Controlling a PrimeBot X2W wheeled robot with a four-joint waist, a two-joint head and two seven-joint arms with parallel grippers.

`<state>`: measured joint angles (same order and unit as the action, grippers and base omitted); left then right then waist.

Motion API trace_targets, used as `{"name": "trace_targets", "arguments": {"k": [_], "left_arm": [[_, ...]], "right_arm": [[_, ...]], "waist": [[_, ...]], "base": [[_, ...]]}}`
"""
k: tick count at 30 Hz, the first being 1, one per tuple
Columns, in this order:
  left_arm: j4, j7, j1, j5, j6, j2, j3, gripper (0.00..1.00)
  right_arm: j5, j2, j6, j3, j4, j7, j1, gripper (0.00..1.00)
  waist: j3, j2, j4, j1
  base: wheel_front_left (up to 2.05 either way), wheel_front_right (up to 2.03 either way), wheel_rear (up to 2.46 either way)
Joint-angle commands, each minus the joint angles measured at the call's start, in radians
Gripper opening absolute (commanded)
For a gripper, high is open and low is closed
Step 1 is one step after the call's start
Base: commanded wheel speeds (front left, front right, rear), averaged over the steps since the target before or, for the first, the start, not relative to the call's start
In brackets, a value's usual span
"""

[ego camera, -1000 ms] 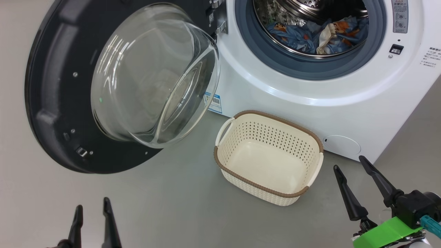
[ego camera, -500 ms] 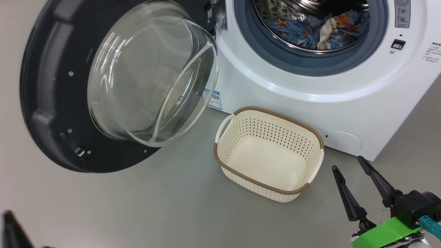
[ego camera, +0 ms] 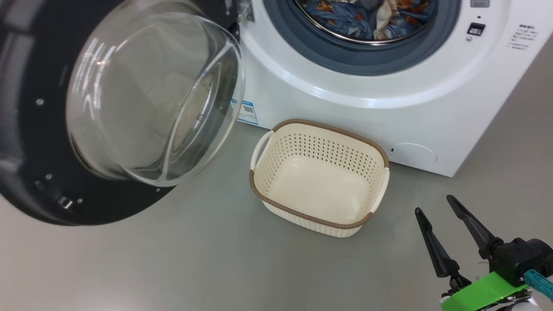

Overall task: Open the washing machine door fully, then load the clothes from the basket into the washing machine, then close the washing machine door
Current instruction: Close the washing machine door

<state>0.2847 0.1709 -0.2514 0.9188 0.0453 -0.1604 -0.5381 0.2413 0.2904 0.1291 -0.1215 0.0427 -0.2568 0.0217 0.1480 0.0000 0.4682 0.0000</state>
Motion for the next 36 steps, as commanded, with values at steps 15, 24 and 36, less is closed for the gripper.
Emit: {"name": "trace_targets", "arguments": {"k": [15, 24, 36], "left_arm": [[0.194, -0.268, -0.286, 0.332, 0.066, -0.243, -0.229, 0.0], [0.175, -0.4, -0.331, 0.422, 0.124, -0.254, -0.241, 0.0], [0.086, -0.575, -0.276, 0.486, 0.217, -0.234, -0.226, 0.0]], "right_arm": [[0.019, 0.035, 0.002, -0.048, -0.021, -0.005, 0.054, 1.0], [0.026, 0.069, 0.002, -0.053, -0.024, -0.005, 0.064, 1.0], [0.031, 0.078, 0.002, -0.056, -0.022, -0.005, 0.068, 1.0]], "waist": [[0.073, 0.0, -0.112, 0.0], [0.116, 0.0, -0.135, 0.0], [0.12, 0.0, -0.131, 0.0]], "base": [[0.0, 0.0, 0.0], [0.0, 0.0, 0.0], [0.0, 0.0, 0.0]]}}
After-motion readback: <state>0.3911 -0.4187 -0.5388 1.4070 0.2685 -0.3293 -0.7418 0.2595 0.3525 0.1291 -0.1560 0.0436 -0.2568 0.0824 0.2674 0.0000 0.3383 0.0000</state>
